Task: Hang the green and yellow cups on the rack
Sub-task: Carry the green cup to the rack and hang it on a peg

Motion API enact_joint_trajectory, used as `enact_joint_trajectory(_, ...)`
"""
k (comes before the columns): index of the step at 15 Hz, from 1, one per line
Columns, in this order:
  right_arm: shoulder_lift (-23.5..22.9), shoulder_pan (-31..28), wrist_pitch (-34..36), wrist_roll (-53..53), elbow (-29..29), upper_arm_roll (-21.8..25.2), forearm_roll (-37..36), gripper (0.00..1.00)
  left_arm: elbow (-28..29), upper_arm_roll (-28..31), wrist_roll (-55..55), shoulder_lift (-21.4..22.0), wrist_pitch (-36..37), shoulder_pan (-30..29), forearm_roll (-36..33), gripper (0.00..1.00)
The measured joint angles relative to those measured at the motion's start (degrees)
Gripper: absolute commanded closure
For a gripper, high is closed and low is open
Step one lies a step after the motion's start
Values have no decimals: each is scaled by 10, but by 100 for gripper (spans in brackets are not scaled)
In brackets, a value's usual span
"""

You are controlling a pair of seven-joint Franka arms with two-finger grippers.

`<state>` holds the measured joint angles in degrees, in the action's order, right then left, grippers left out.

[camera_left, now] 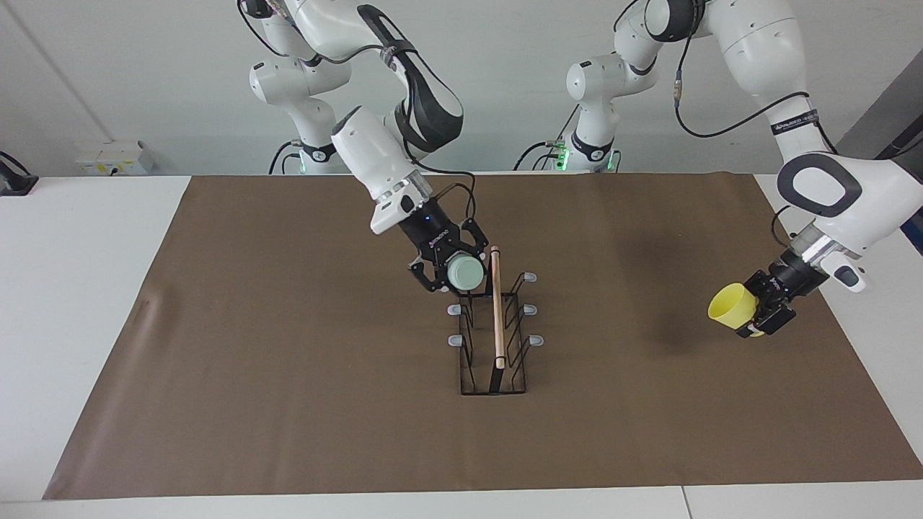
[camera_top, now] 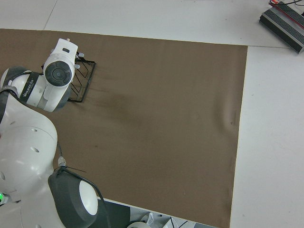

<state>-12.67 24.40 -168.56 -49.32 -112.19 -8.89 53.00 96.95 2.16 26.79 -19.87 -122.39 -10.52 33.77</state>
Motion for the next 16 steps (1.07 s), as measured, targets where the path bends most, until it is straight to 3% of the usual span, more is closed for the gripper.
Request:
enact_joint_trajectory(6, -4, 37, -103, 0, -38, -2, 20, 100, -29, 0, 0, 3, -1, 9, -121, 100)
enact_joint_trajectory(12, -11, 57, -125, 2, -44, -2, 54, 100, -43, 1, 0, 3, -1, 20, -188, 100)
enact_joint_trajectory(16, -15, 66, -172, 2, -74, -2, 59, 100, -54, 0, 36, 5, -1, 35, -279, 100)
